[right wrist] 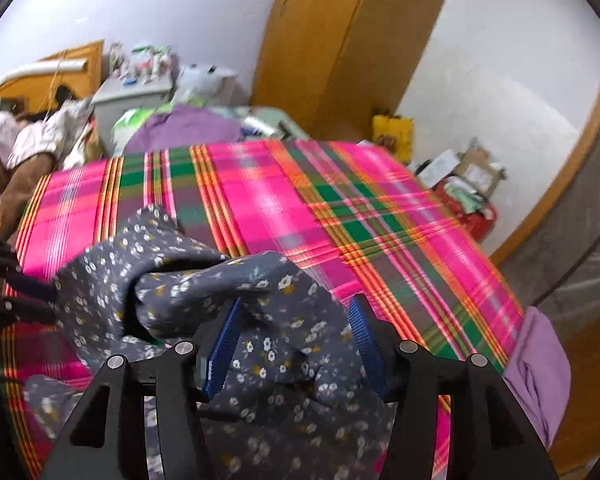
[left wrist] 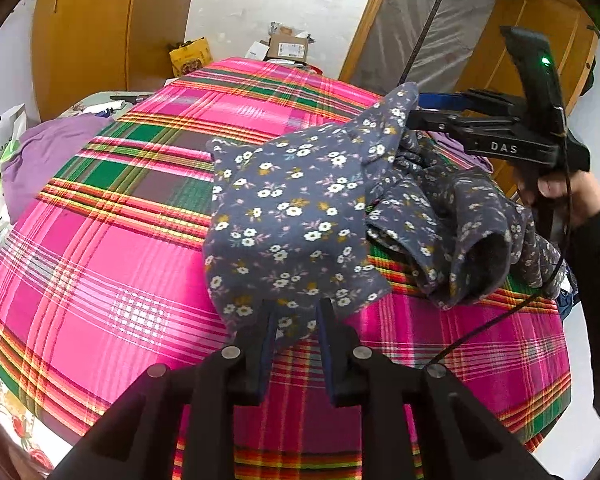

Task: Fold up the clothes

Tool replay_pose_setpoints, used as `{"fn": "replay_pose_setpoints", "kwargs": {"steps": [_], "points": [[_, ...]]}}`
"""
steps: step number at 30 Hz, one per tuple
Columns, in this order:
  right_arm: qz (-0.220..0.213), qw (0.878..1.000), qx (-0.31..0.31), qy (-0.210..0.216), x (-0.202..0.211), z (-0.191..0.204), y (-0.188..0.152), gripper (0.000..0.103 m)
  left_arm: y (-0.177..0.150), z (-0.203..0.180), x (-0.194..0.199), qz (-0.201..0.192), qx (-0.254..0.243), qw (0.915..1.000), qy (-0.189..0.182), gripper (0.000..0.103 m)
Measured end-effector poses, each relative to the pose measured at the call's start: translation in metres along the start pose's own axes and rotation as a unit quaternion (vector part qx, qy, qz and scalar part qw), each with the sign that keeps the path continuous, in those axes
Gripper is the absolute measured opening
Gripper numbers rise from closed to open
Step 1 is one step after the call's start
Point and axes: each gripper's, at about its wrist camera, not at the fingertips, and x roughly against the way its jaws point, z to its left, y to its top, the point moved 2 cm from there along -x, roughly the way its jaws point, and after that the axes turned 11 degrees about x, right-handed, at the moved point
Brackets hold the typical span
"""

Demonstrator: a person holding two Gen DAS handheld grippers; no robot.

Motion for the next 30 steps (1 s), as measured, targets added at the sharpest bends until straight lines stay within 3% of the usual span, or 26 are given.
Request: {"fn": "replay_pose_setpoints", "kwargs": {"steps": [6, 8, 11, 14, 17, 20, 21, 24, 27, 30], "points": [[0.023, 0.996, 0.062, 0.055, -0.022, 0.022, 0.011, 0.054, 0.006, 0.005, -0.004, 0.0, 0.005, 0.9999, 0.01, 0.021], [0.024, 0.997, 0.063, 0.05, -0.024, 0.025, 0.013, 0.015, 0.006, 0.004, -0.006, 0.002, 0.006, 0.9999, 0.012, 0.021], [-0.001, 1.0, 0.029, 0.009, -0.019, 0.009, 0.015, 0.007, 0.005, 0.004, -0.01, 0.006, 0.004, 0.9999, 0.015, 0.021], [-0.027, 0.998, -0.039, -0.044, -0.006, -0.026, 0.008, 0.006, 0.006, 0.003, -0.011, 0.007, 0.002, 0.9998, 0.017, 0.021], [-0.025, 0.984, -0.123, -0.127, 0.013, -0.075, -0.011, 0.006, 0.007, 0.003, -0.013, 0.007, 0.002, 0.9998, 0.018, 0.021], [-0.017, 0.957, -0.217, -0.191, 0.03, -0.123, -0.037, 0.006, 0.007, 0.002, -0.014, 0.007, 0.001, 0.9999, 0.015, 0.021], [-0.012, 0.94, -0.261, -0.218, 0.039, -0.143, -0.055, 0.006, 0.008, 0.002, -0.014, 0.007, 0.0, 0.9999, 0.012, 0.021], [0.027, 0.906, -0.334, -0.258, 0.051, -0.171, -0.099, 0.007, 0.007, -0.002, -0.012, 0.007, -0.003, 1.0, 0.003, 0.023], [0.09, 0.9, -0.355, -0.235, 0.044, -0.174, -0.133, 0.011, 0.006, -0.005, -0.015, 0.012, -0.003, 0.9999, 0.001, 0.023], [0.087, 0.907, -0.353, -0.212, 0.049, -0.154, -0.148, 0.023, 0.005, -0.009, -0.012, 0.009, -0.004, 0.9999, -0.006, 0.023]]}}
